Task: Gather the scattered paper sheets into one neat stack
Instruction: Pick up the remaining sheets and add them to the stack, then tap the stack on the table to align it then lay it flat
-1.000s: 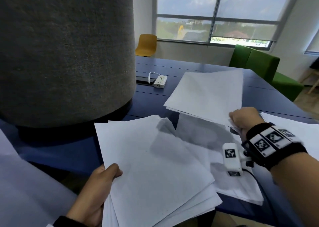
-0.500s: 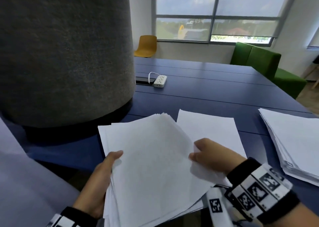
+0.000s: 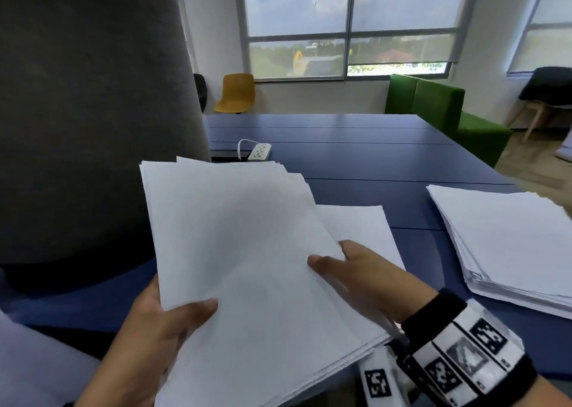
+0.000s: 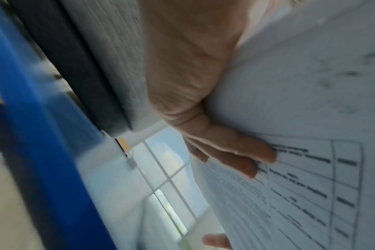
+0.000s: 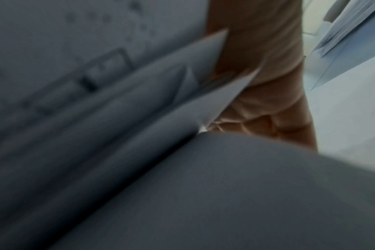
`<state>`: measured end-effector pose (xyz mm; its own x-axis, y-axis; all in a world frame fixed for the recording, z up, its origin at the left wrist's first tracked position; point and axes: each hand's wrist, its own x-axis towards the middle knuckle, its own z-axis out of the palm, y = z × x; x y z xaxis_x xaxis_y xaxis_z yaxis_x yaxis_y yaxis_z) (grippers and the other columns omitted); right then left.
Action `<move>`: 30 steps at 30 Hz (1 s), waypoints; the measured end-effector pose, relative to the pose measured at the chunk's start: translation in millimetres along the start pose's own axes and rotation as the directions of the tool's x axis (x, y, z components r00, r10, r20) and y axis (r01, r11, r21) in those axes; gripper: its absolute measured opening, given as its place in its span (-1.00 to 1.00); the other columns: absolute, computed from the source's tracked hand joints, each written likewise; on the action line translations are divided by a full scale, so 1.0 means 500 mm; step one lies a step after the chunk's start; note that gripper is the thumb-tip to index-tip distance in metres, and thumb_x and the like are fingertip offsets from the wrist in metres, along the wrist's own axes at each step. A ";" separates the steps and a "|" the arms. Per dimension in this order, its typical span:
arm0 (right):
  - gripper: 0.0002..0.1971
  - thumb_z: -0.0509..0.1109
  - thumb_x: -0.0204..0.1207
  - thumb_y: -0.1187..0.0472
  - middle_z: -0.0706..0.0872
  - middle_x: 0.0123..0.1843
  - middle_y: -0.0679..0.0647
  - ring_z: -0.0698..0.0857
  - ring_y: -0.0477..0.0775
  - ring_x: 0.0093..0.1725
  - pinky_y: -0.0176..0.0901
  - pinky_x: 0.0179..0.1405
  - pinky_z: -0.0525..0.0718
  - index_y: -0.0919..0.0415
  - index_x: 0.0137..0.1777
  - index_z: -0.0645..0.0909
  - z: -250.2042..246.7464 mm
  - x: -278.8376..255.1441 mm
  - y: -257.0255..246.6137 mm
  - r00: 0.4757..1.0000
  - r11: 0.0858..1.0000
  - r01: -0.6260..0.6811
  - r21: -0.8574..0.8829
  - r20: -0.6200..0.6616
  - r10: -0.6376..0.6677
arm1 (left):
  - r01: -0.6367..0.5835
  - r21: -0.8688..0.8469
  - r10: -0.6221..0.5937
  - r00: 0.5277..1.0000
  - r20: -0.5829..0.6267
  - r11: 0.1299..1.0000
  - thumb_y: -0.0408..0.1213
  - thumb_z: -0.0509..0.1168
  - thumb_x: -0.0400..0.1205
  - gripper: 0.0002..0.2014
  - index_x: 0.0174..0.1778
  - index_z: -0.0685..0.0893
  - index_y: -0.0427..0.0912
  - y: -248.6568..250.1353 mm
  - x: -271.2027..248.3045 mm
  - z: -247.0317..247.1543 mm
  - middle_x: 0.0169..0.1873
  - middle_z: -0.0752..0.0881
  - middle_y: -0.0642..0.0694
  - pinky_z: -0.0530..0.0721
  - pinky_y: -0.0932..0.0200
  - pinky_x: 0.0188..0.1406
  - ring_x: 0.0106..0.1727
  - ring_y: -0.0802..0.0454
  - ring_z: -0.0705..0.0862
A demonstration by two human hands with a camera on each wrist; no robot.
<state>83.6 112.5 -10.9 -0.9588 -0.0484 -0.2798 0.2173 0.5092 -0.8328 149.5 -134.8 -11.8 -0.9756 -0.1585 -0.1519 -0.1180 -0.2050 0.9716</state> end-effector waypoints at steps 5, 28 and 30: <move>-0.51 0.47 0.30 -0.14 0.85 0.04 0.10 0.80 0.22 0.10 0.27 0.32 0.63 0.23 0.08 0.72 -0.100 -0.020 0.009 0.998 0.953 0.062 0.295 -0.012 -0.061 | -0.022 -0.038 0.031 0.970 0.240 0.999 -0.58 0.27 0.49 -0.56 0.27 0.66 -0.19 0.050 -0.002 0.089 0.03 0.83 -0.33 0.76 -0.21 -0.04 0.02 -0.42 0.81; -0.69 0.55 0.42 0.21 0.77 0.13 0.36 0.70 0.22 -0.02 0.10 0.18 0.64 0.43 0.06 0.74 -0.627 -0.062 0.282 0.788 0.949 -0.314 -0.017 -0.563 0.250 | 0.102 0.232 -0.214 0.821 0.529 0.967 -0.78 0.22 0.43 -0.50 0.30 0.61 -0.41 -0.114 0.226 0.759 0.18 0.78 -0.27 0.81 0.14 -0.19 0.11 -0.20 0.78; -0.62 0.52 0.46 0.16 0.73 0.20 0.34 0.65 0.16 0.02 -0.01 0.15 0.61 0.40 0.18 0.70 -0.630 -0.047 0.311 0.780 0.921 -0.387 -0.045 -0.548 0.301 | 0.005 0.350 -0.199 0.830 0.521 0.937 -0.71 0.32 0.39 -0.62 0.14 0.70 -0.48 -0.139 0.237 0.772 0.11 0.80 -0.30 0.77 -0.02 0.08 0.13 -0.28 0.77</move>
<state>82.4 463.8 16.8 -0.7830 0.5865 -0.2072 0.5630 0.5267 -0.6369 -29.4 233.2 -27.3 -0.8825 0.4129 -0.2250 -0.1803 0.1448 0.9729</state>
